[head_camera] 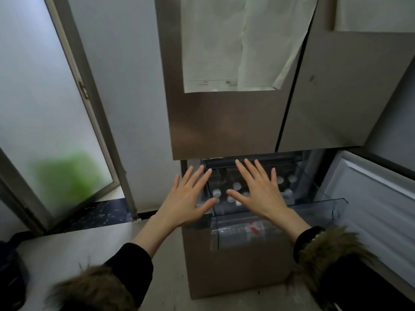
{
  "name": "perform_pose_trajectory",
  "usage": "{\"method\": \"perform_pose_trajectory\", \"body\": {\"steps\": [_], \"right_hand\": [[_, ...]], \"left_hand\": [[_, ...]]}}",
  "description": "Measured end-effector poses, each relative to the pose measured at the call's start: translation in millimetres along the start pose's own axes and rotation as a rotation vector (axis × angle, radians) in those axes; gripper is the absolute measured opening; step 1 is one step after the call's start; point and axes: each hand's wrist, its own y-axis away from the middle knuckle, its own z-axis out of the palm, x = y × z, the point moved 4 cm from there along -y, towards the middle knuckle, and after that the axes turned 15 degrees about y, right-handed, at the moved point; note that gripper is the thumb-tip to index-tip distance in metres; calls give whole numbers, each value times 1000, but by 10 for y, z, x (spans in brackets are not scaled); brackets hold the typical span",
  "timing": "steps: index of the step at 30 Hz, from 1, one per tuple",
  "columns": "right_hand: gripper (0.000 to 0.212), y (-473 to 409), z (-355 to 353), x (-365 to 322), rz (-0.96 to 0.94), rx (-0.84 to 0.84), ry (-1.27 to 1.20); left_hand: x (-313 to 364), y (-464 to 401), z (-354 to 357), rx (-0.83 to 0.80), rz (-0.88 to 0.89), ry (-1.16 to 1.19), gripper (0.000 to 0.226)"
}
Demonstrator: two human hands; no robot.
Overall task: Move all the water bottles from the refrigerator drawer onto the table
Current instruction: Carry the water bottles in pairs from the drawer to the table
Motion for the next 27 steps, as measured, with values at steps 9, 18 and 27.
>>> {"method": "perform_pose_trajectory", "body": {"steps": [9, 18, 27], "right_hand": [[80, -490, 720, 1097, -87, -196, -42], [66, -847, 1620, 1620, -139, -369, -41], [72, -1187, 2298, 1612, -163, -581, 15]], "left_hand": [[278, -851, 885, -146, -143, 56, 87], [24, -1329, 1505, -309, -265, 111, 86], [-220, -1634, 2000, -460, -256, 178, 83]]}}
